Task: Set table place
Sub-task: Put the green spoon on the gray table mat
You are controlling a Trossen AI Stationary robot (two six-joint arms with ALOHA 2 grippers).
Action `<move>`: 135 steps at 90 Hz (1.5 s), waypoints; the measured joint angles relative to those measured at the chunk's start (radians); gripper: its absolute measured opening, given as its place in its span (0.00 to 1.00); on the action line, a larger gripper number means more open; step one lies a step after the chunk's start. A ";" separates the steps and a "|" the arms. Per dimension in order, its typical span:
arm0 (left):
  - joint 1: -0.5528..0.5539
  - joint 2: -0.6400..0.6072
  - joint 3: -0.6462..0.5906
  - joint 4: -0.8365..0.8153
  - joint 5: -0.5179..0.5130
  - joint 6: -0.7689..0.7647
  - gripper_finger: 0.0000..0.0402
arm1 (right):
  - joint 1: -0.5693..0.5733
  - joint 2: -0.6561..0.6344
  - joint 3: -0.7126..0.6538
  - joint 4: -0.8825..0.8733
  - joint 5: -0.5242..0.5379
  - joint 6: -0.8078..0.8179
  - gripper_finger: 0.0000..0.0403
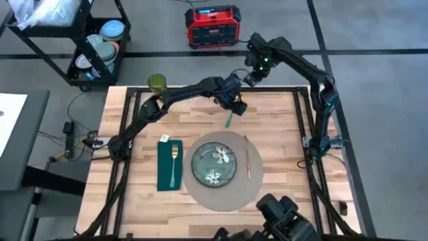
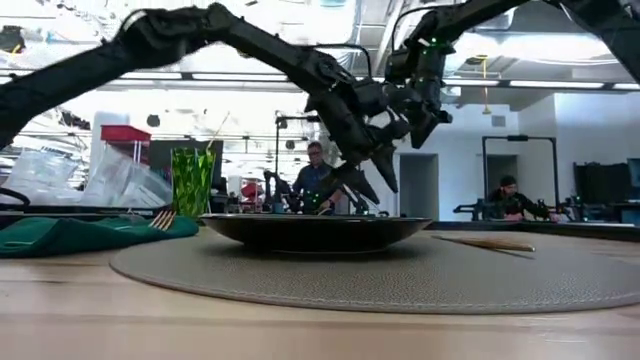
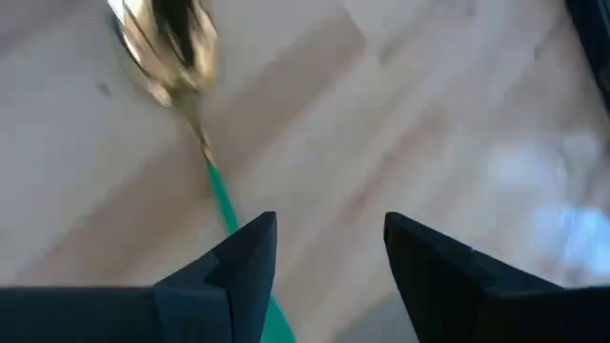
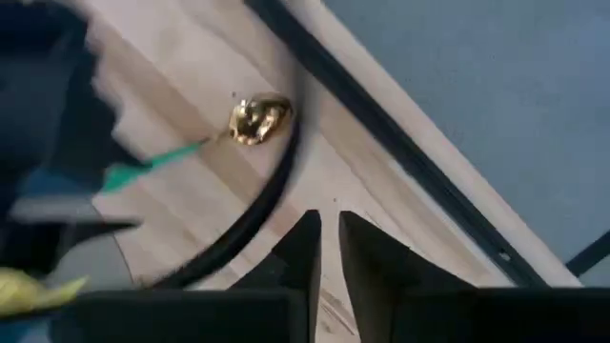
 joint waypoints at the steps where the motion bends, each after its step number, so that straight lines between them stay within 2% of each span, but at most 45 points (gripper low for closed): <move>1: 0.000 0.004 0.008 -0.003 -0.004 0.000 0.45 | -0.001 0.000 0.000 -0.003 0.000 -0.001 0.07; 14: -0.005 0.051 0.053 -0.046 -0.028 -0.036 0.45 | -0.019 -0.002 0.000 -0.049 -0.003 -0.017 0.08; 29: -0.011 0.051 0.073 -0.042 -0.087 -0.085 0.44 | -0.042 -0.037 0.000 -0.104 -0.001 -0.060 0.08; 45: -0.012 0.053 0.072 -0.206 -0.111 -0.103 0.38 | -0.077 -0.147 0.000 -0.125 0.000 -0.090 0.07; 56: -0.012 0.052 0.072 -0.202 -0.132 -0.108 0.33 | -0.109 -0.239 0.000 -0.079 0.000 -0.093 0.07; 68: -0.014 0.051 0.071 -0.111 -0.093 -0.164 0.31 | -0.138 -0.317 0.000 -0.039 0.000 -0.081 0.07; 84: -0.053 0.043 0.071 -0.227 -0.007 -0.164 0.31 | -0.156 -0.326 -0.006 -0.043 0.001 -0.085 0.02; 91: -0.072 0.026 0.078 -0.302 -0.023 -0.114 0.29 | -0.147 -0.310 -0.058 0.005 0.006 -0.109 0.00; 98: -0.085 -0.019 0.074 -0.430 -0.102 -0.035 0.24 | -0.130 -0.295 -0.143 0.074 0.025 -0.134 0.00; 111: -0.094 -0.133 0.074 -0.685 -0.289 0.112 0.11 | -0.094 -0.284 -0.325 0.210 0.322 -0.181 0.00; 115: -0.095 -0.174 0.074 -0.724 -0.342 0.145 0.06 | -0.087 -0.291 -0.368 0.205 0.354 -0.144 0.00; 119: -0.090 -0.217 0.074 -0.714 -0.377 0.180 0.03 | -0.087 -0.306 -0.417 0.191 0.335 -0.067 0.00; 130: -0.061 -0.361 0.076 -0.708 -0.411 0.223 0.02 | -0.075 -0.386 -0.613 0.158 0.100 0.159 0.00; 135: -0.038 -0.421 0.077 -0.716 -0.451 0.239 0.02 | -0.031 -0.444 -0.731 0.205 0.053 0.284 0.00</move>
